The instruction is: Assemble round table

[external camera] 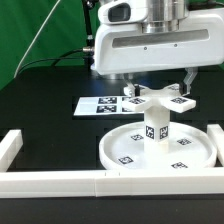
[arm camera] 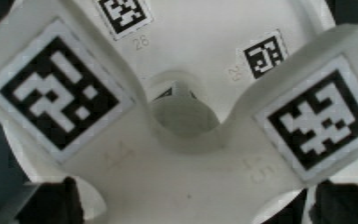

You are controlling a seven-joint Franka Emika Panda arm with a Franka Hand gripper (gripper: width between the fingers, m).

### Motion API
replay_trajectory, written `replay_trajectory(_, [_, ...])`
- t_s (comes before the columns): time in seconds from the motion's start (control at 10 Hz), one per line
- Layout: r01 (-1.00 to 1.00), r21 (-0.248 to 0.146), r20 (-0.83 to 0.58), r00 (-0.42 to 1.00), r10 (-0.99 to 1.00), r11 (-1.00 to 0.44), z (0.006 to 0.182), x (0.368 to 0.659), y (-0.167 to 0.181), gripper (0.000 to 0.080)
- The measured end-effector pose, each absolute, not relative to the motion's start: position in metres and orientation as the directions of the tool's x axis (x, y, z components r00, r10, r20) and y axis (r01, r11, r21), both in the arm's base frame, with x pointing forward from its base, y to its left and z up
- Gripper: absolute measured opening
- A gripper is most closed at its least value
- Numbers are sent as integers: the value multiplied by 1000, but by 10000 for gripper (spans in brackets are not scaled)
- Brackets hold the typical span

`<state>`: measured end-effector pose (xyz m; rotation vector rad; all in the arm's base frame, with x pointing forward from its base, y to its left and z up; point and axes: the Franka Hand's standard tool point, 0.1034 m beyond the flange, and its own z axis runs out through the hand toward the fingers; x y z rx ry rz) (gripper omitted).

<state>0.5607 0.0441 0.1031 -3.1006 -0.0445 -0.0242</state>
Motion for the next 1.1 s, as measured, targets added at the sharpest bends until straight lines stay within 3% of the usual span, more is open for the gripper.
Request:
replay_trajectory(0.7, [18, -28, 11, 1000, 17, -999, 96, 560, 42, 633])
replay_trajectory(0.8, [1, -28, 11, 1000, 0, -1000, 97, 560, 41, 463])
replay_trajectory(1.1, [-170, -31, 6, 985, -170, -985, 97, 560, 41, 442])
